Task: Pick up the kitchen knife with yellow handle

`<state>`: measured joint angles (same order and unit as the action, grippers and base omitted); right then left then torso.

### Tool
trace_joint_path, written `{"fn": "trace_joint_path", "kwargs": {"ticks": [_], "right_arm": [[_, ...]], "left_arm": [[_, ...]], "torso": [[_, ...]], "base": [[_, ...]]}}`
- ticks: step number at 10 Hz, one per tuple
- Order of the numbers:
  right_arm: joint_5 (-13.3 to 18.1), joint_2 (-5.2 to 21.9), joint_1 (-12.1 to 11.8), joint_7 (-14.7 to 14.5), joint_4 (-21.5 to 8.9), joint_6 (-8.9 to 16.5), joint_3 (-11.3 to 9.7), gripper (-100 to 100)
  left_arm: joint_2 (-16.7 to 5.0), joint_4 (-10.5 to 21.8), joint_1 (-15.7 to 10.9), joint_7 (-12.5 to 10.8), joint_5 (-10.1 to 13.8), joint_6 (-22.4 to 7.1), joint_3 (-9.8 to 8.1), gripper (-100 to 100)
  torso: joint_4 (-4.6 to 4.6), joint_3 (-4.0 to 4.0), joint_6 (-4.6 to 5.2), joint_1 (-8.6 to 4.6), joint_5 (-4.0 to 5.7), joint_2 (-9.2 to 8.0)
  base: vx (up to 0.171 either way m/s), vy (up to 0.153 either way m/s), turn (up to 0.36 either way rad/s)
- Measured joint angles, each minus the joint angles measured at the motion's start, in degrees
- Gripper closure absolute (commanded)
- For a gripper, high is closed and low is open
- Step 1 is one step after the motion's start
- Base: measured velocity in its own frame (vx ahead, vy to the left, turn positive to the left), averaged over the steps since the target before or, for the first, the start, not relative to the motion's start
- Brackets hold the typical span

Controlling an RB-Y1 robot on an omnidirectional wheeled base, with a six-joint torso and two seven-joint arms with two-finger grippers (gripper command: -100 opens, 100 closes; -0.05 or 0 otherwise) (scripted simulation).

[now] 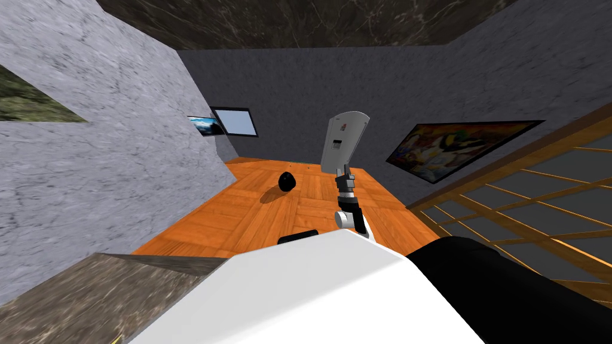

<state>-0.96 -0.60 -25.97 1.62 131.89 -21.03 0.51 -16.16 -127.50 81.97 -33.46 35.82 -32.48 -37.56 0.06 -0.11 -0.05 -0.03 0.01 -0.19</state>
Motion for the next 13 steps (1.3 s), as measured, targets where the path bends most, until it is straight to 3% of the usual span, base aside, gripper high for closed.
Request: {"fn": "trace_joint_path", "kwargs": {"ticks": [4, 8, 13], "right_arm": [[0.00, 0.00, 0.00, 0.00, 0.00, 0.00, 0.00, 0], [0.00, 0.01, -0.01, 0.00, 0.00, 0.00, 0.01, 0], [0.00, 0.01, -0.01, 0.00, 0.00, 0.00, 0.01, 0]], "left_arm": [[-3.29, -2.84, 1.64, -1.46, 5.05, -2.92, 0.44, -100], [-5.24, -4.32, 4.46, -2.26, 10.04, -6.21, 1.31, -100], [-5.71, -5.28, 8.24, -2.70, 14.98, -11.64, 2.46, -100]], "torso": [[0.00, 0.01, 0.00, 0.17, -0.04, 0.01], [-0.03, 0.09, 0.00, 0.40, -0.10, 0.16], [-0.06, 0.14, -0.01, 0.35, -0.09, 0.25]], "base": [[-0.030, 0.032, -0.045], [0.003, 0.085, -0.034], [0.027, 0.087, -0.021]]}}
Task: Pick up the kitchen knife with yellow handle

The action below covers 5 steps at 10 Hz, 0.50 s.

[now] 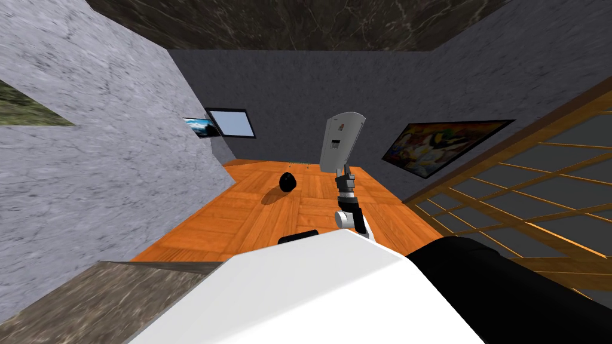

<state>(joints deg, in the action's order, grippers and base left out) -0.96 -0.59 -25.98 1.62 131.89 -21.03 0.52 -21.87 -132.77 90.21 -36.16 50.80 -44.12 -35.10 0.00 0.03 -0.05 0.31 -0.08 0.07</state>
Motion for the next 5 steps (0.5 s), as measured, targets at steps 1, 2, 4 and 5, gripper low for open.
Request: {"fn": "trace_joint_path", "kwargs": {"ticks": [1, 2, 4, 5], "right_arm": [[0.00, 0.00, 0.00, 0.00, 0.00, 0.00, 0.00, 0], [0.00, 0.00, 0.00, 0.00, 0.00, 0.00, 0.00, 0], [0.00, 0.00, 0.00, 0.00, 0.00, 0.00, 0.00, 0], [0.00, 0.00, 0.00, 0.00, 0.00, 0.00, 0.00, 0]], "left_arm": [[0.05, -0.20, 0.48, -0.27, 0.57, -1.41, 0.30, -100], [0.14, -0.14, 0.98, -0.42, 1.18, -2.72, 0.75, -100], [-0.24, 0.36, 2.52, -0.21, 3.72, -5.03, 0.96, -100], [-0.01, 0.37, 2.84, -0.40, 3.93, -6.36, 1.55, -100]], "torso": [[0.00, 0.01, 0.00, 0.04, -0.01, 0.02], [-0.01, 0.01, 0.00, 0.04, -0.02, 0.03], [-0.01, 0.03, 0.00, 0.03, -0.01, 0.06], [-0.02, 0.05, 0.00, 0.04, -0.02, 0.08]], "base": [[0.036, 0.096, -0.023], [0.044, 0.085, -0.020], [0.048, 0.095, -0.017], [0.043, 0.090, -0.016]]}}
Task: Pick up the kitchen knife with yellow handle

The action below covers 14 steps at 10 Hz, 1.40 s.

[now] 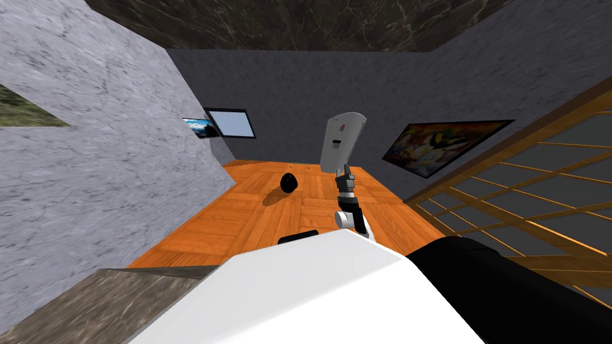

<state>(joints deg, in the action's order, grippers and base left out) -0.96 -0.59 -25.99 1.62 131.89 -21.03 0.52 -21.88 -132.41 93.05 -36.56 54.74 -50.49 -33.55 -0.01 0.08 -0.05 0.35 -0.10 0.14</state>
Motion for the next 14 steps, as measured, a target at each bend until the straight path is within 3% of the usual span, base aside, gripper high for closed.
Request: {"fn": "trace_joint_path", "kwargs": {"ticks": [5, 6, 7, 11, 12, 14], "right_arm": [[0.00, 0.00, 0.00, 0.00, 0.00, 0.00, 0.00, 0], [0.00, -0.01, 0.00, 0.00, 0.00, 0.00, -0.01, 0], [0.00, -0.01, 0.01, 0.00, 0.00, 0.00, -0.01, 0], [0.00, -0.01, 0.01, 0.00, 0.00, 0.00, -0.01, 0], [0.00, -0.01, 0.01, 0.00, 0.00, 0.00, -0.01, 0], [0.00, -0.01, 0.00, 0.00, 0.00, 0.00, -0.01, 0]], "left_arm": [[0.09, 0.42, 2.83, -0.14, 3.61, -5.57, 0.76, -100], [0.10, 0.38, 2.87, -0.25, 3.65, -5.86, 0.77, 0], [0.09, 0.39, 2.87, -0.24, 3.64, -5.83, 0.77, -100], [0.74, 4.70, -0.44, 1.12, 1.36, -4.68, 3.08, -100], [0.76, 4.80, -0.49, 1.19, 1.31, -4.62, 3.14, 100], [0.79, 4.82, -0.46, 1.14, 1.36, -4.68, 3.18, 100]], "torso": [[0.01, -0.03, 0.00, -0.15, 0.03, -0.06], [0.03, -0.07, 0.00, -0.26, 0.05, -0.12], [0.04, -0.09, -0.01, -0.34, 0.08, -0.16], [0.03, -0.08, -0.01, -0.41, 0.09, -0.15], [0.03, -0.09, -0.01, -0.40, 0.10, -0.16], [0.05, -0.11, 0.03, -0.39, 0.12, -0.19]], "base": [[0.032, 0.059, -0.011], [0.002, 0.005, -0.001], [0.007, -0.001, -0.015], [0.011, -0.007, -0.012], [0.000, 0.000, 0.000], [0.000, 0.000, 0.000]]}}
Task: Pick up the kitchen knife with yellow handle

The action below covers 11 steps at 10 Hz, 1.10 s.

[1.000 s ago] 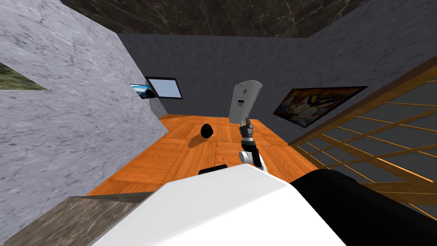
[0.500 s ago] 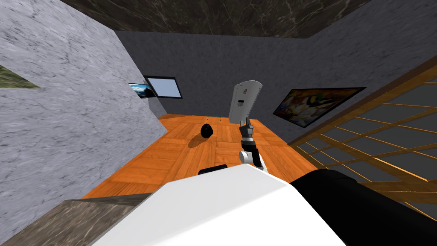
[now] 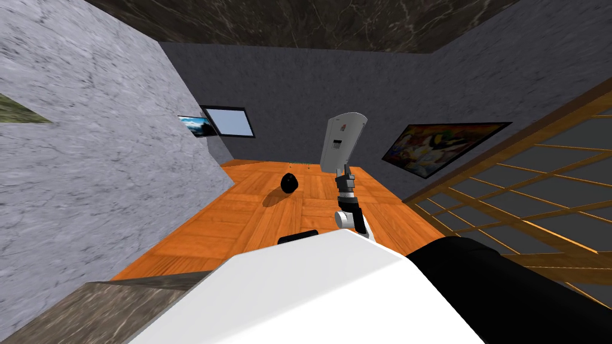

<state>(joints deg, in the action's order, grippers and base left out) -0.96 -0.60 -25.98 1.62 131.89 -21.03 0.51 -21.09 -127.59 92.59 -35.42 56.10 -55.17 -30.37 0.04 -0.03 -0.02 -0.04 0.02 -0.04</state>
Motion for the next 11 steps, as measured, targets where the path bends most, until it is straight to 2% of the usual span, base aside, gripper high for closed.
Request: {"fn": "trace_joint_path", "kwargs": {"ticks": [2, 4, 5, 6, 7, 11], "right_arm": [[0.00, 0.00, 0.00, 0.00, 0.00, 0.00, 0.00, 0], [0.00, 0.00, 0.00, 0.00, 0.00, 0.00, 0.00, 0], [0.00, 0.00, 0.00, 0.00, 0.00, 0.00, 0.00, 0], [0.00, 0.00, 0.00, 0.00, 0.00, 0.00, 0.00, 0], [0.00, 0.00, 0.00, 0.00, 0.00, 0.00, 0.00, 0], [0.00, 0.00, 0.00, 0.00, 0.00, 0.00, 0.00, 0]], "left_arm": [[-0.06, -0.01, 0.14, 0.04, 0.13, -0.40, 0.16, 100], [-0.07, -0.01, 0.14, 0.05, 0.11, -0.41, 0.16, -100], [-0.52, 0.31, 1.13, 0.32, 0.33, -0.44, -0.75, -100], [-0.57, 0.37, 1.26, 0.41, 0.36, -0.46, -0.90, 0], [-0.57, 0.36, 1.25, 0.40, 0.35, -0.46, -0.88, -100], [-0.18, 4.53, -1.61, 1.61, -1.45, 0.47, 0.94, -100]], "torso": [[0.13, -0.12, 0.00, -0.07, 0.04, -0.10], [0.15, -0.15, 0.00, -0.07, 0.03, -0.14], [0.16, -0.19, -0.01, -0.09, 0.05, -0.22], [0.17, -0.19, 0.00, -0.09, 0.04, -0.21], [0.16, -0.17, 0.00, -0.08, 0.04, -0.18], [0.13, -0.10, 0.00, -0.04, 0.02, -0.07]], "base": [[0.000, 0.000, 0.000], [-0.011, -0.003, 0.010], [-0.015, -0.004, 0.007], [0.000, 0.000, 0.000], [0.010, 0.001, -0.012], [0.020, 0.003, -0.012]]}}
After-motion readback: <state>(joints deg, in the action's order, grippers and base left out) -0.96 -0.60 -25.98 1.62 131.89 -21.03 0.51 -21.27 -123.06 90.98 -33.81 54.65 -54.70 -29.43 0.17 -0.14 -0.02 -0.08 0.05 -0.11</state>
